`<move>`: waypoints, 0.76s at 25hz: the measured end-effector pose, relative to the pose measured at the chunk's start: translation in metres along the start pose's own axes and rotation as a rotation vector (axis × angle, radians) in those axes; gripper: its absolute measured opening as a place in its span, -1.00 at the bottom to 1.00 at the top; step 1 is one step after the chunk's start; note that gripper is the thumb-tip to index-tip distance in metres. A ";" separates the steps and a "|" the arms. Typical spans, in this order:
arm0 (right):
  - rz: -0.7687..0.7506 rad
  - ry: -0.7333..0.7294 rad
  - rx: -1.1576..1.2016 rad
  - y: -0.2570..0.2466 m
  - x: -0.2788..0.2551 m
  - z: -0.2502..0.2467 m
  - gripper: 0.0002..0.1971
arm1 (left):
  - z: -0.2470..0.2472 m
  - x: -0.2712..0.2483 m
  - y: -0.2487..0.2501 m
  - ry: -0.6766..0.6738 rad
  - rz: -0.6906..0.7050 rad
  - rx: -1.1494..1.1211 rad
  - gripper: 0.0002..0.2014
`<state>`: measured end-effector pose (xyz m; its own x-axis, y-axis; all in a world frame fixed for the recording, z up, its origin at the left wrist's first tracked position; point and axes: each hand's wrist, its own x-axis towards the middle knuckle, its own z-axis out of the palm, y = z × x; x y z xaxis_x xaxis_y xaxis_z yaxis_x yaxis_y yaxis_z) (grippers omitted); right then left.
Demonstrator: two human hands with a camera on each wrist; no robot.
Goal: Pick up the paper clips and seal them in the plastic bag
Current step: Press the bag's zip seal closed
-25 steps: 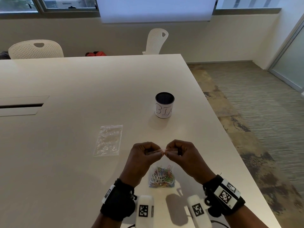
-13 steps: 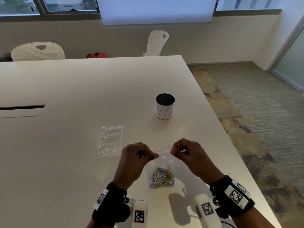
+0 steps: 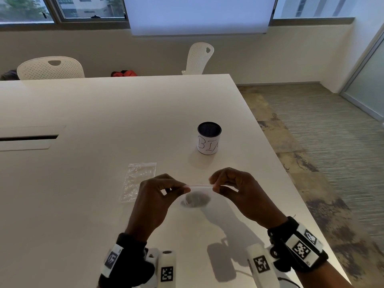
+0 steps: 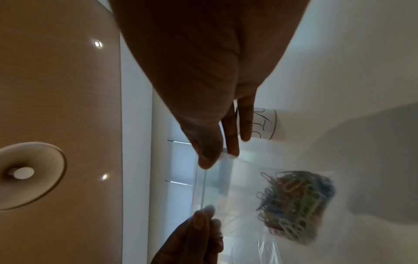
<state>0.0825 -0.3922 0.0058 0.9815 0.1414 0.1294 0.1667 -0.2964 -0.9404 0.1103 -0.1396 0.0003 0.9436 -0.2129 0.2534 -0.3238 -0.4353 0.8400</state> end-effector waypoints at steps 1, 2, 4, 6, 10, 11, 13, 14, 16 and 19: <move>0.002 -0.037 0.008 -0.003 0.004 0.000 -0.92 | -0.007 0.001 0.001 -0.028 0.018 0.011 -0.93; 0.000 -0.062 -0.010 -0.005 0.008 0.001 -0.92 | -0.014 0.002 0.002 -0.054 0.032 0.029 -0.92; -0.007 -0.094 -0.035 -0.009 0.017 0.005 -0.93 | -0.027 0.006 0.002 -0.087 0.020 0.071 -0.91; 0.012 -0.120 0.026 -0.010 0.029 0.010 -0.94 | -0.036 0.011 0.000 -0.073 -0.019 0.097 -0.92; 0.111 -0.170 0.091 0.001 0.064 0.023 -0.98 | -0.041 0.035 -0.021 -0.093 -0.095 0.092 -0.85; 0.142 -0.179 0.090 0.008 0.076 0.027 -0.98 | -0.040 0.044 -0.029 -0.101 -0.125 0.101 -0.84; 0.211 -0.180 0.046 0.022 0.100 0.033 -0.97 | -0.036 0.065 -0.049 -0.100 -0.201 0.142 -0.90; 0.240 -0.167 0.002 0.028 0.111 0.035 -0.96 | -0.033 0.076 -0.058 -0.102 -0.232 0.173 -0.96; 0.273 -0.123 -0.065 0.038 0.134 0.039 -0.94 | -0.030 0.099 -0.077 -0.136 -0.269 0.214 -0.95; 0.209 0.005 -0.272 0.047 0.153 0.050 -0.92 | -0.022 0.126 -0.095 -0.179 -0.291 0.227 -0.88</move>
<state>0.2357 -0.3372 -0.0346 0.9974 0.0467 -0.0555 -0.0199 -0.5597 -0.8284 0.2617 -0.1056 -0.0371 0.9777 -0.1927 -0.0832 -0.0714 -0.6778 0.7318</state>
